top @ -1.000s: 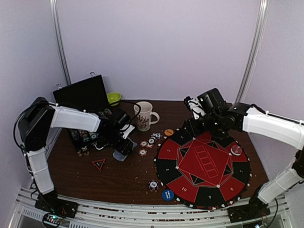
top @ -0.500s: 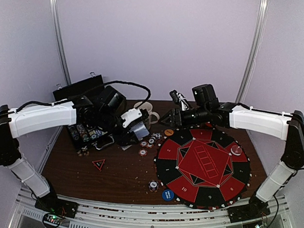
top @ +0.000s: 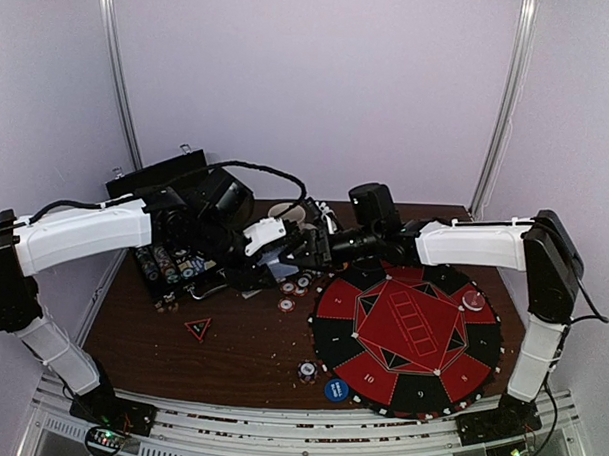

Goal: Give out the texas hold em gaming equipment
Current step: Pass from the left arm to the right

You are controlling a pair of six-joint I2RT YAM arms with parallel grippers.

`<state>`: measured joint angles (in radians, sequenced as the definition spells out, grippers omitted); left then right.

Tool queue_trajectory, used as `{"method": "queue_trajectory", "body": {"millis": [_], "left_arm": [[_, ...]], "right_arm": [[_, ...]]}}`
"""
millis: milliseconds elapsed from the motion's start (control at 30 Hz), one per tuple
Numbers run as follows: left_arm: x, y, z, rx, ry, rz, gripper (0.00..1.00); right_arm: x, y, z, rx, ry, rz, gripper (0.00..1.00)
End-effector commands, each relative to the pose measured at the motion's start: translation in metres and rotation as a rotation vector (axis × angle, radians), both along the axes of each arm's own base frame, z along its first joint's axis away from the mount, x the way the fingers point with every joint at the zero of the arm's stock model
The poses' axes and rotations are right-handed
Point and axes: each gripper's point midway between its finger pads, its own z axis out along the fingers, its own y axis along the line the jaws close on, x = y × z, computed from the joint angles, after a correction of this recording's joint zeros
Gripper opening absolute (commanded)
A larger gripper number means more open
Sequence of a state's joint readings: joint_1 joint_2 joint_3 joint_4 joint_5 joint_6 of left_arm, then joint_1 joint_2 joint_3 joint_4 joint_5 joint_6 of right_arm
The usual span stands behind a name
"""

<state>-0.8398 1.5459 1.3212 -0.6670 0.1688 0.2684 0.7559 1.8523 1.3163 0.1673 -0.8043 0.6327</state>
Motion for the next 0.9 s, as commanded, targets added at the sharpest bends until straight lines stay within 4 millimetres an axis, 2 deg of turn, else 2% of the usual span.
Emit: {"method": "queue_trajectory", "body": {"millis": [0,167,300,467,567,600,633,733,867], "left_arm": [[0.003,-0.012,0.018,-0.033,-0.045,-0.046,0.55],[0.005,-0.018,0.020,-0.022,-0.066,-0.081,0.54],[0.008,-0.015,0.017,0.012,-0.093,-0.077,0.54],[0.017,-0.012,0.013,0.049,-0.122,-0.049,0.52],[0.017,-0.014,0.012,0.047,-0.116,-0.059,0.53],[0.016,-0.014,0.011,0.047,-0.112,-0.063,0.55],[0.015,-0.013,0.010,0.048,-0.110,-0.059,0.64],[0.016,-0.006,0.007,0.047,-0.132,-0.031,0.97],[0.014,0.011,-0.004,0.064,-0.191,-0.006,0.98]], "right_arm": [[-0.001,0.018,0.004,0.049,0.030,0.044,0.62],[-0.006,0.041,0.003,0.087,0.077,0.092,0.57],[-0.006,0.044,-0.004,0.076,0.102,0.099,0.47],[-0.018,0.049,-0.003,0.093,0.129,0.144,0.27],[-0.020,0.048,0.002,0.111,0.127,0.150,0.09],[-0.020,0.047,0.004,0.115,0.122,0.151,0.03],[-0.020,0.046,0.006,0.116,0.117,0.151,0.00],[-0.017,0.038,0.014,0.114,0.092,0.142,0.00],[-0.018,0.028,0.028,0.119,0.061,0.125,0.00]]}}
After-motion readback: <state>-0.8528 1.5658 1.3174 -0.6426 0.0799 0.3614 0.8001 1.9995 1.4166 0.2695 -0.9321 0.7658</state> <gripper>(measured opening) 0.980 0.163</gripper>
